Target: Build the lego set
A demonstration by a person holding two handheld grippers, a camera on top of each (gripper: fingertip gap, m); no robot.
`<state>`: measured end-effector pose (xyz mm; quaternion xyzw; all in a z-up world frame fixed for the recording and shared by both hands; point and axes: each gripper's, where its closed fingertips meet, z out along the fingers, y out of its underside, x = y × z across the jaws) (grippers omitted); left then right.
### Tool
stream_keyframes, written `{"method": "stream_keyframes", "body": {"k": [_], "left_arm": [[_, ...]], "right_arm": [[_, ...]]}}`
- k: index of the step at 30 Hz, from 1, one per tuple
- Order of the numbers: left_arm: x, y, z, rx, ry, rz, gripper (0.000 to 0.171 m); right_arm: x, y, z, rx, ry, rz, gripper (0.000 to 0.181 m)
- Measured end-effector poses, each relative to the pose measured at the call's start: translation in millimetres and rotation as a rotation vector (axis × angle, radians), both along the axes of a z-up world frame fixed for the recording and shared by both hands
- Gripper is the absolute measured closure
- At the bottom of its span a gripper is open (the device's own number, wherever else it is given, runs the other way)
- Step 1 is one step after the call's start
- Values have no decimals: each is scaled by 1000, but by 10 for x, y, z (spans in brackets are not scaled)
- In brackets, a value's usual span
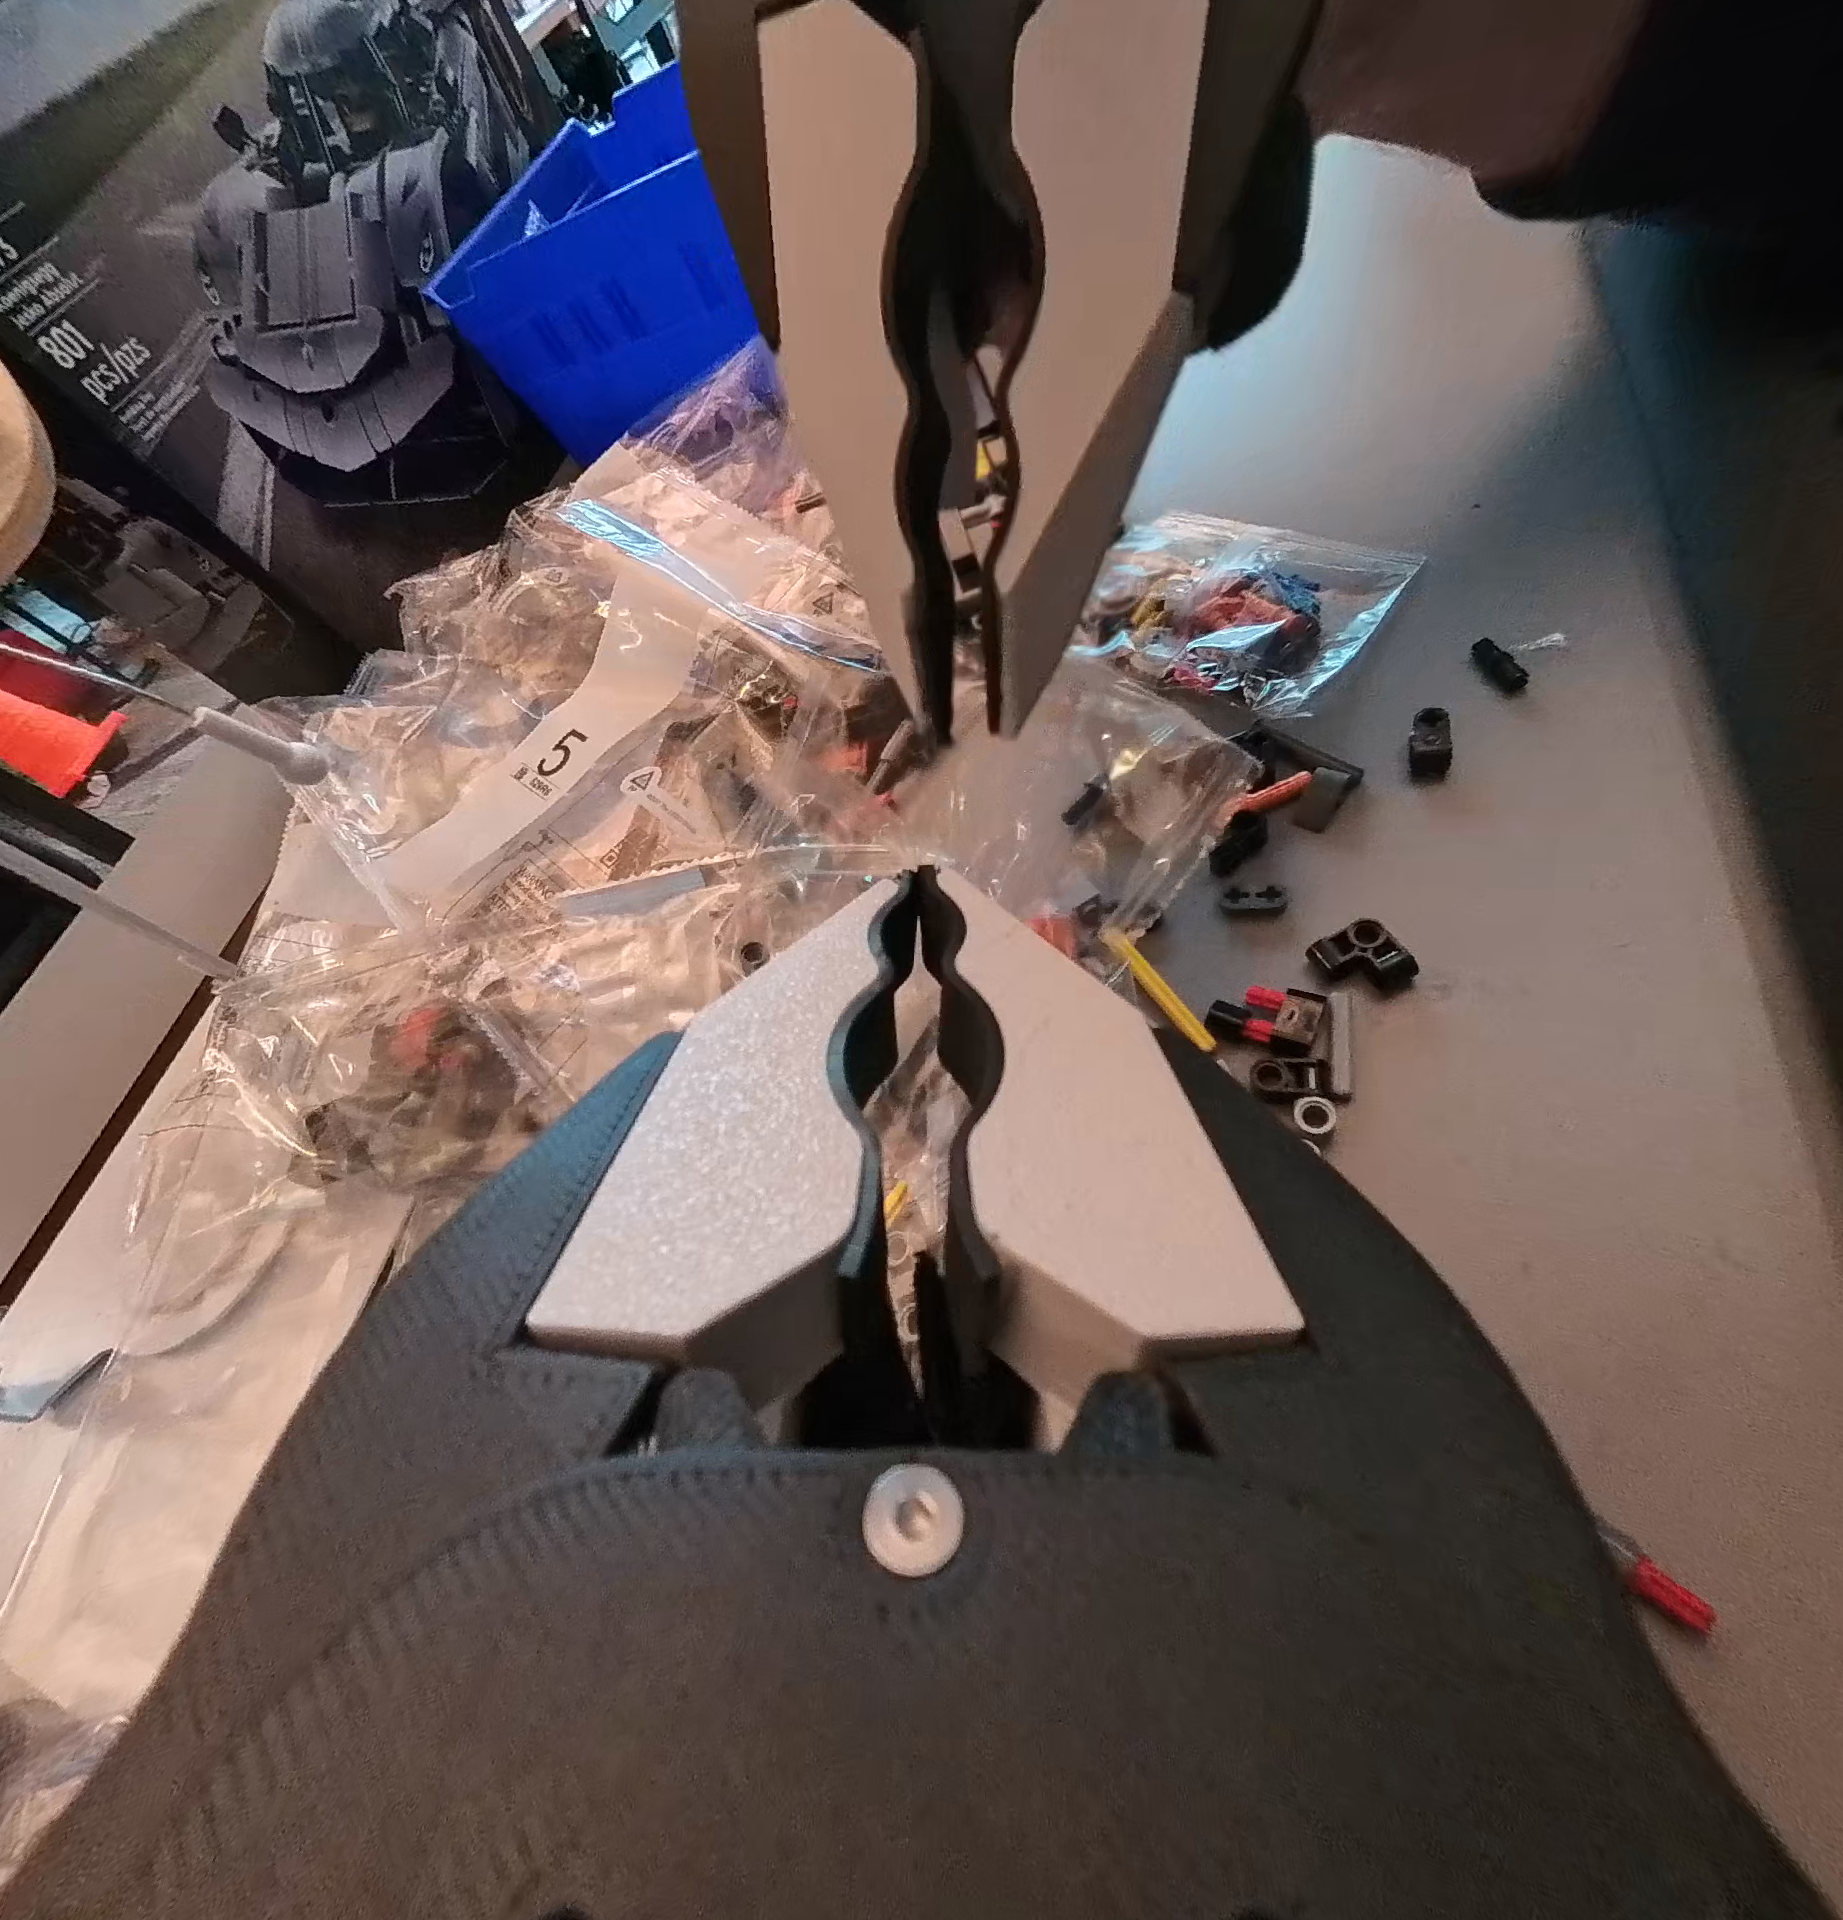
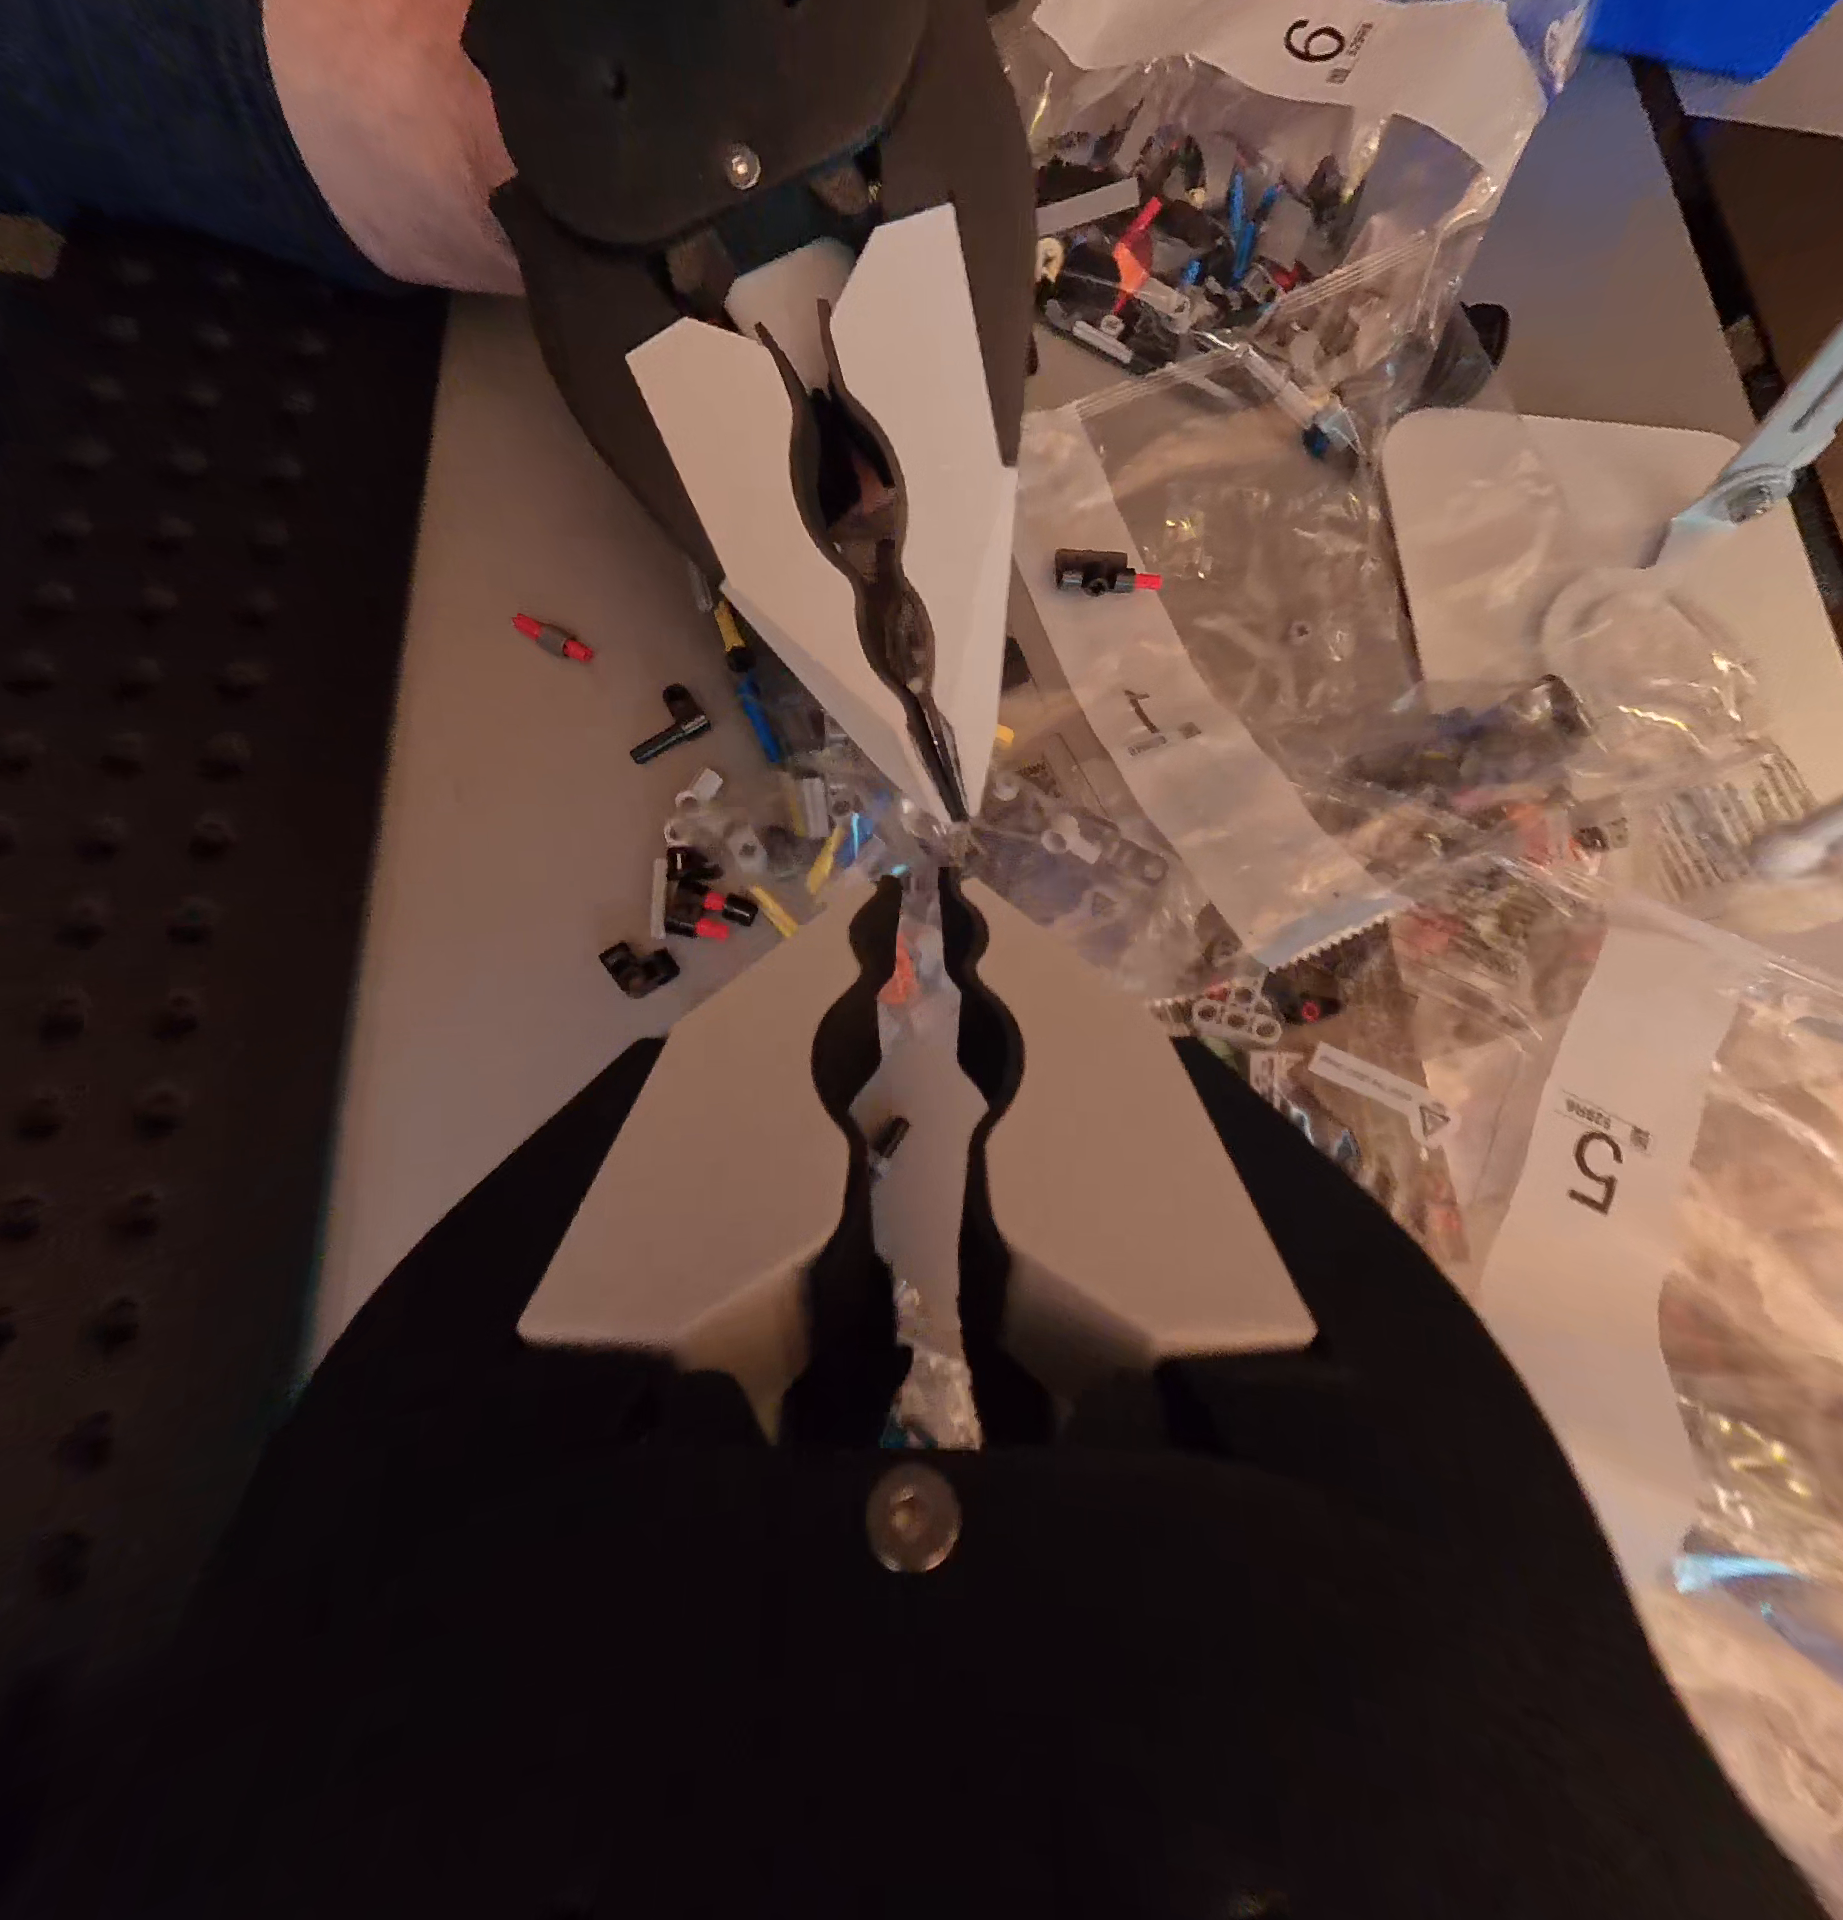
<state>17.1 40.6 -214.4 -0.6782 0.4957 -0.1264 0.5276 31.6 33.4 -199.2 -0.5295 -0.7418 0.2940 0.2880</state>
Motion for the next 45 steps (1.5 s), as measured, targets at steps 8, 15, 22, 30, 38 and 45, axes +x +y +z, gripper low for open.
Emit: {"method": "stream_keyframes", "body": {"k": [8, 15, 22, 30, 38, 45], "left_arm": [[-19, -5, 9, 3, 0, 1, 171], [-18, 0, 4, 2, 0, 2, 171], [-17, 6, -4, -1, 1, 4, 171], [-20, 6, 0, 1, 1, 4, 171], [-27, 15, -6, -1, 1, 9, 171], [-46, 25, 3, 1, 0, 17, 171]], "right_arm": [[417, -117, -275, -149, -190, 59, 162], [573, 22, -510, -109, -309, 0, 165], [579, 116, -764, -89, -415, -47, 174], [509, 139, -726, -100, -382, -65, 175], [317, -65, -622, -95, -320, 15, 168], [150, -92, -773, -107, -349, -4, 156]]}}
